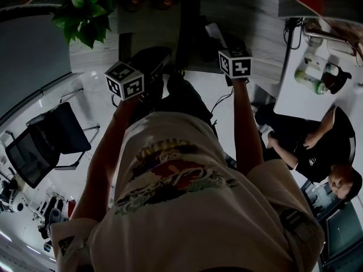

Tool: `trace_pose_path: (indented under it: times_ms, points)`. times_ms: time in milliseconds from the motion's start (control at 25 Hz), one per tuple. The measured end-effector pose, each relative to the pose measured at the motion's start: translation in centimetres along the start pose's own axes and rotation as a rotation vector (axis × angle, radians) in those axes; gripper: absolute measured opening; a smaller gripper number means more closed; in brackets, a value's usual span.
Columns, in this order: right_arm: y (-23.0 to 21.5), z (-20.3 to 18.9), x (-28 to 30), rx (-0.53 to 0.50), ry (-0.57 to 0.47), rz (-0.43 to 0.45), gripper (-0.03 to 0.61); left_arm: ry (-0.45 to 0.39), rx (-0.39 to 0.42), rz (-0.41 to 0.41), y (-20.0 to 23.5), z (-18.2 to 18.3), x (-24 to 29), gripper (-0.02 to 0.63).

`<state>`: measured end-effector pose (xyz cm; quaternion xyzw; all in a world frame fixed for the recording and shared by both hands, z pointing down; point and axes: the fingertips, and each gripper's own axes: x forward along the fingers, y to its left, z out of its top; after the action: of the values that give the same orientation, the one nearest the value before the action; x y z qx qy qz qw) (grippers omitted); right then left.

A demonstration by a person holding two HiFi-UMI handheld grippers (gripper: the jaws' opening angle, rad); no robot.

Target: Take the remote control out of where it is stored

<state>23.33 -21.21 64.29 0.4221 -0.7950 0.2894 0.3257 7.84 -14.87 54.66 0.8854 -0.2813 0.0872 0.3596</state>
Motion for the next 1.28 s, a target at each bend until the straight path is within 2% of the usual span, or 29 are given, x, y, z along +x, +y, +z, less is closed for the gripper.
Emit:
trace_pose_path:
  times_ms: [120,320,400,600,760,920,1080,1280]
  points:
    - [1.4,0.9,-0.9,-0.022,-0.037,0.021,0.205,-0.017,0.0,-0.014,-0.3,0.4,-0.5,0.005]
    - [4.5,1.7,-2.5,-0.051,-0.072,0.085,0.044,-0.047,0.008,-0.035,-1.1,0.8,-1.5,0.005]
    - [6.1,1.7,-3.2,-0.056,-0.091,0.117,0.011,-0.061,0.019,-0.047,-1.6,0.9,-2.2,0.005]
    - [11.4,2.0,-5.6,-0.056,-0.154,0.174,0.008,-0.105,0.046,-0.075,-3.3,0.3,-5.4,0.005]
    - [15.5,1.7,-8.3,-0.015,-0.196,0.178,0.008,-0.132,0.039,-0.115,-5.7,-1.2,-8.9,0.005]
    - [19.9,0.7,-10.5,-0.037,-0.211,0.162,0.008,-0.141,0.042,-0.151,-8.0,-2.2,-12.9,0.005]
    - [25.2,-1.2,-13.0,-0.064,-0.225,0.155,0.009,-0.169,0.042,-0.166,-9.9,-4.0,-17.7,0.005]
    - [30.7,-5.4,-16.1,-0.094,-0.218,0.165,0.009,-0.207,0.024,-0.179,-12.2,-7.6,-22.1,0.005]
